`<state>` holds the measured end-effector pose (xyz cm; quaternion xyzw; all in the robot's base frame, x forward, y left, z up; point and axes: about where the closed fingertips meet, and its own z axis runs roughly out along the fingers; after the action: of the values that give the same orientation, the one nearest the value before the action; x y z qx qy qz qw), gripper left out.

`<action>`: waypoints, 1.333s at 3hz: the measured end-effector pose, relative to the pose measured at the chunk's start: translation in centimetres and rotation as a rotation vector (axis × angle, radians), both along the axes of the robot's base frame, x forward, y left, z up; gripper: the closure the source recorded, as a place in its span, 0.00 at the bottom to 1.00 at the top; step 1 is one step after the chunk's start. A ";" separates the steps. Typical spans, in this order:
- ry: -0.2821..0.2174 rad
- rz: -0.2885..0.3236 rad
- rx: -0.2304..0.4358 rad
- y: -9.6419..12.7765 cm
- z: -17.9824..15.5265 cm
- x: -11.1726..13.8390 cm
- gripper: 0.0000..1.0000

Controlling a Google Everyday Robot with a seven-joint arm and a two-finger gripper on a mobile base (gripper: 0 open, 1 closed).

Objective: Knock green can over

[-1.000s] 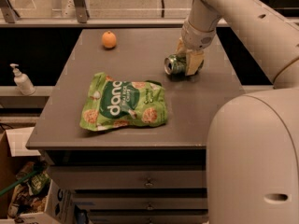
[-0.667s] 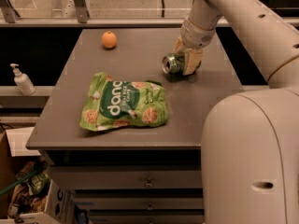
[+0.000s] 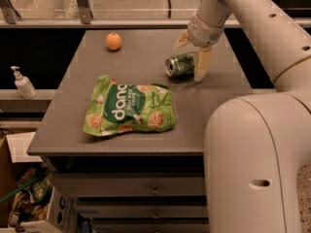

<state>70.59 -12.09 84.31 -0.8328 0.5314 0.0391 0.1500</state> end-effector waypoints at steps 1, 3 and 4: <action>0.001 0.001 0.016 0.0 0.1 0.2 0.00; 0.019 -0.083 0.194 -0.9 1.3 0.3 0.00; 0.035 -0.202 0.379 -2.1 2.6 0.5 0.00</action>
Offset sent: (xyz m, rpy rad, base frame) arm -0.0088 -0.0142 0.0209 0.0942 0.0769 -0.0056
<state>71.12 -14.21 86.92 -0.7315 0.5978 0.1375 0.2977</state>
